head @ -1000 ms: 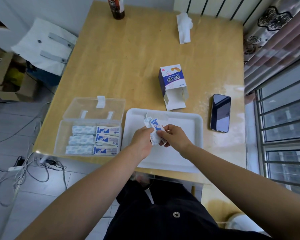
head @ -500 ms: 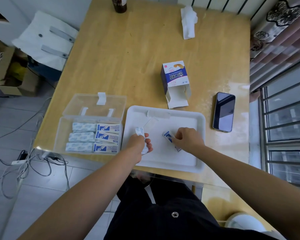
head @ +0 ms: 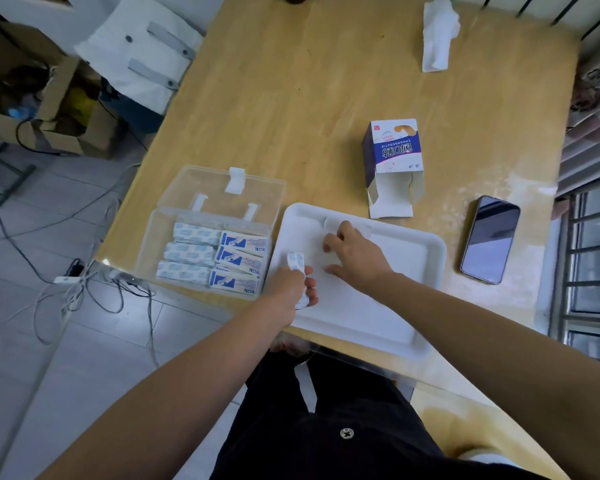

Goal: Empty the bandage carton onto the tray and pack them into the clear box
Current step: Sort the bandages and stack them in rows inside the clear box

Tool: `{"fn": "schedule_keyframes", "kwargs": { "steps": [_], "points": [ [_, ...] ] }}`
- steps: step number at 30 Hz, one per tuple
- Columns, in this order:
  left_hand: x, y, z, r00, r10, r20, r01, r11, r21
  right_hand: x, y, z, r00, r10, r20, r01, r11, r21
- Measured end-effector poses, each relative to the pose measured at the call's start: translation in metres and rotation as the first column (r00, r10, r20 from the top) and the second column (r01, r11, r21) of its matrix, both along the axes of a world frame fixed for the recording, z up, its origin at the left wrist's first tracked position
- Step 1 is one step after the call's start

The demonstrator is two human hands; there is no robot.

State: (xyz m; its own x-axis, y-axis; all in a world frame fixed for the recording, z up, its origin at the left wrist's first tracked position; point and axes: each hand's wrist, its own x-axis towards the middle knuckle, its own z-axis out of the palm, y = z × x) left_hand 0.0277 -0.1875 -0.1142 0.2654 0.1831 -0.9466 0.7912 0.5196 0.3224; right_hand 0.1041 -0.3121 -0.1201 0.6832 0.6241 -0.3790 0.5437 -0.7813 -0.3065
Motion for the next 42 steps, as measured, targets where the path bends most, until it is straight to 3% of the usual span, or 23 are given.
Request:
{"fn": "schedule_keyframes", "kwargs": {
  "steps": [10,16,23,26,28,31,33,34,35,37,40,42],
  "points": [
    [-0.004,0.006,0.002,0.998,0.010,0.057,-0.011,0.999,0.033,0.005,0.007,-0.002,0.998,0.058,0.031,-0.058,0.998,0.007],
    [-0.006,0.007,-0.003,0.988,-0.120,0.092,0.106,0.984,0.147,0.000,0.004,-0.007,1.000,0.010,-0.004,-0.010,0.998,0.062],
    [0.004,0.004,-0.018,0.937,-0.348,0.014,0.300,0.827,0.475,-0.004,0.000,-0.010,0.995,-0.062,-0.075,0.074,0.983,0.171],
    [0.007,0.002,-0.018,0.911,-0.411,-0.020,0.364,0.781,0.508,-0.004,-0.002,-0.012,0.996,-0.052,-0.071,0.065,0.978,0.196],
    [0.010,0.002,-0.016,0.927,-0.376,-0.015,0.337,0.812,0.476,-0.005,-0.006,-0.013,0.997,-0.016,-0.074,0.032,0.973,0.228],
    [0.015,0.003,-0.007,0.980,-0.189,0.059,0.172,0.960,0.219,-0.006,-0.016,-0.014,0.999,0.036,0.002,-0.036,0.970,0.239],
    [0.016,0.003,0.002,0.983,-0.166,0.082,0.161,0.985,0.064,-0.006,-0.022,-0.013,0.997,-0.076,0.035,0.060,0.940,0.337],
    [0.017,0.004,0.005,0.982,-0.164,0.097,0.162,0.986,0.030,-0.005,-0.023,-0.010,0.982,-0.189,-0.021,0.181,0.899,0.399],
    [0.019,0.005,0.007,0.983,-0.143,0.112,0.143,0.990,0.011,-0.004,-0.024,-0.003,0.937,-0.314,-0.151,0.348,0.832,0.432],
    [0.022,0.005,0.007,0.990,-0.038,0.136,0.045,0.998,-0.044,0.000,-0.028,0.010,0.728,-0.453,-0.514,0.656,0.677,0.332],
    [0.026,-0.001,0.010,0.985,0.090,0.148,-0.072,0.990,-0.119,-0.003,-0.036,0.023,0.431,-0.419,-0.799,0.838,0.513,0.184],
    [0.027,-0.007,0.010,0.984,0.084,0.155,-0.067,0.992,-0.112,-0.007,-0.039,0.026,0.303,-0.376,-0.876,0.897,0.422,0.129]
  ]
}}
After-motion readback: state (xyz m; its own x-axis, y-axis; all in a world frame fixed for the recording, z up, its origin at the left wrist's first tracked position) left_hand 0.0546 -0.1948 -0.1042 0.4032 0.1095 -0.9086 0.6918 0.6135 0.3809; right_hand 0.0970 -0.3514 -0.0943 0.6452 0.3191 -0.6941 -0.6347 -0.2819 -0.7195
